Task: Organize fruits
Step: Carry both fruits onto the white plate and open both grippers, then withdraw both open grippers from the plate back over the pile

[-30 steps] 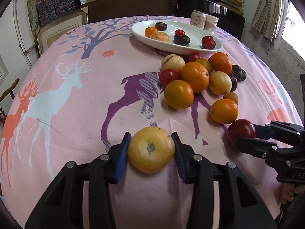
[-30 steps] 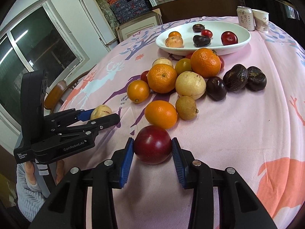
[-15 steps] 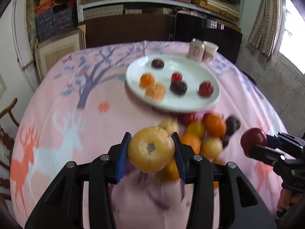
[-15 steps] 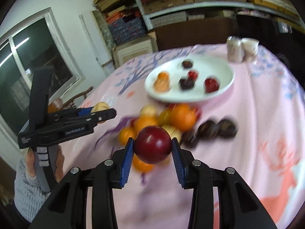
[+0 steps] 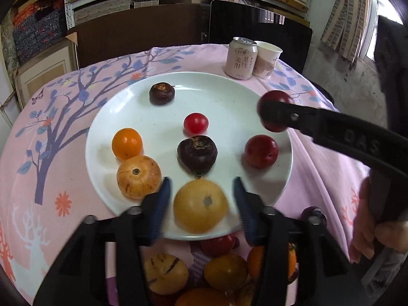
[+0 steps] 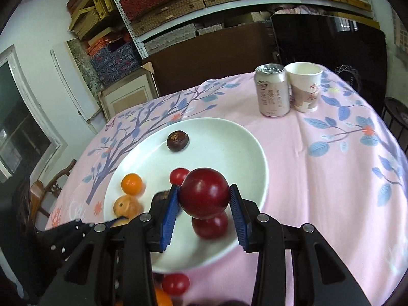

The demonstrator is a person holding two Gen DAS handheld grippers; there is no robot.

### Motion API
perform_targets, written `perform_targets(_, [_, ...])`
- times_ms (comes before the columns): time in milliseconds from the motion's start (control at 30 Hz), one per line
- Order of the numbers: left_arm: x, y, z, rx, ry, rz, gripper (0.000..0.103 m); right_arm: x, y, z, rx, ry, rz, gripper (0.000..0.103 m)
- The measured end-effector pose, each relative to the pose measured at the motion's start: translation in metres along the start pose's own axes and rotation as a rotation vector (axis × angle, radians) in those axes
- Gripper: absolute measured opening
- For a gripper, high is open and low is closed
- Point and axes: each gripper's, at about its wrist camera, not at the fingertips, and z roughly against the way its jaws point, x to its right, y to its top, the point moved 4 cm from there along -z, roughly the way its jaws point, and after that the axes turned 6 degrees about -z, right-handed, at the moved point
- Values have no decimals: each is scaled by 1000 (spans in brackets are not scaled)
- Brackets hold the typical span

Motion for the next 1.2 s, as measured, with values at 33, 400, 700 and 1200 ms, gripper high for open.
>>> perform_targets(33, [-3,1,0,13,-3,11,88,5,0,-4,0,3,-18,45])
perform_targets(400, [-24,-19,40,82,23,65,95,26,-21,53,104,6,-67,74])
perform_targets(700, [-62,-97,74,49,33,248,97,44,-99,99,114,-90,-71,92])
perform_targets(1200, [-33,-142,91,13,87,160,98,69,-116,105,81,-96,-188,95])
